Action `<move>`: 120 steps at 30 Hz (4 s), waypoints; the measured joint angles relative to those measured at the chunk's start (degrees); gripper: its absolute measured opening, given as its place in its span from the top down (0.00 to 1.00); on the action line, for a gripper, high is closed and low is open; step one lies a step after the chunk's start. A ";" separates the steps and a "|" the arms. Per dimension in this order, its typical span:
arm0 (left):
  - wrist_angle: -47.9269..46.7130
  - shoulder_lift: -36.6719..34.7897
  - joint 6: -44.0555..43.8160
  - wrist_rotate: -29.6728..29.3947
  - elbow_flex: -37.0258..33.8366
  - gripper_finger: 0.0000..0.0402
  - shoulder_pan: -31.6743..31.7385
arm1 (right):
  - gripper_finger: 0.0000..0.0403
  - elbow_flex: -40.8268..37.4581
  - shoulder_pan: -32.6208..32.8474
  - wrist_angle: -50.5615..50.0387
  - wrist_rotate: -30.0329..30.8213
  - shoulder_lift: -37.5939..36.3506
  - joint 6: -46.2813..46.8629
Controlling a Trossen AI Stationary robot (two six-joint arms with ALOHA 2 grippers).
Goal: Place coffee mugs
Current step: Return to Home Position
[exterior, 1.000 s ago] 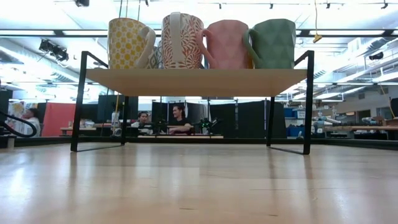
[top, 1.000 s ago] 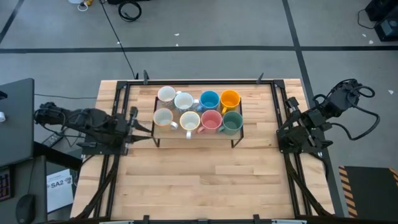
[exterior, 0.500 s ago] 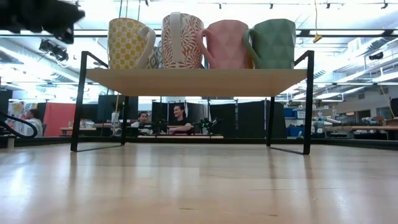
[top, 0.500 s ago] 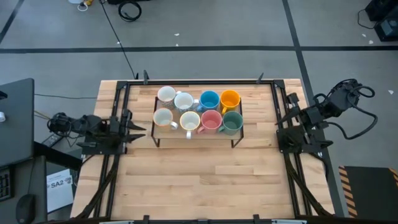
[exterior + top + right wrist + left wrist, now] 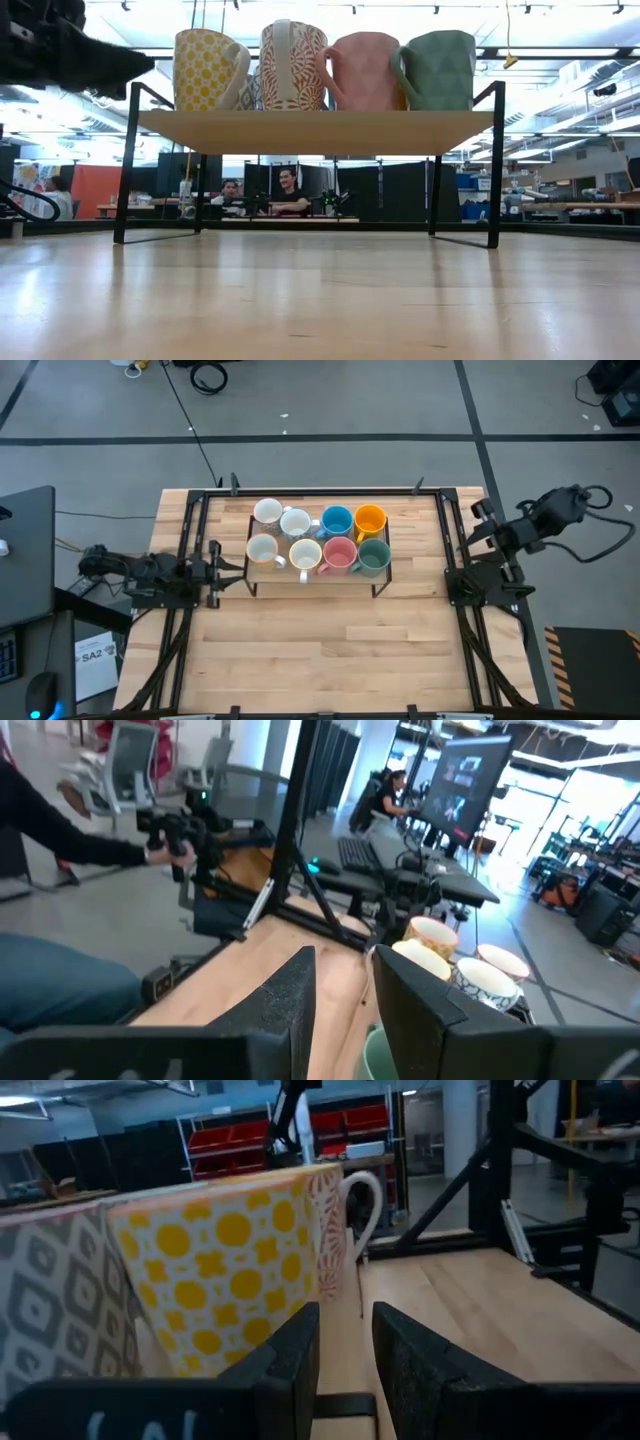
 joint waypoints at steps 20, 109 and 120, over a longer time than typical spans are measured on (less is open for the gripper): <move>3.16 0.07 -0.20 4.67 -3.34 0.75 8.69 | 0.73 -6.32 0.00 1.37 -4.53 -10.90 -0.55; 2.09 0.15 -1.69 4.32 -3.45 0.74 9.96 | 0.73 -63.10 -44.24 43.71 -18.78 -25.27 16.05; 2.09 0.15 -1.64 4.30 -3.45 0.74 9.96 | 0.73 -63.10 -44.24 43.76 -18.00 -24.90 16.13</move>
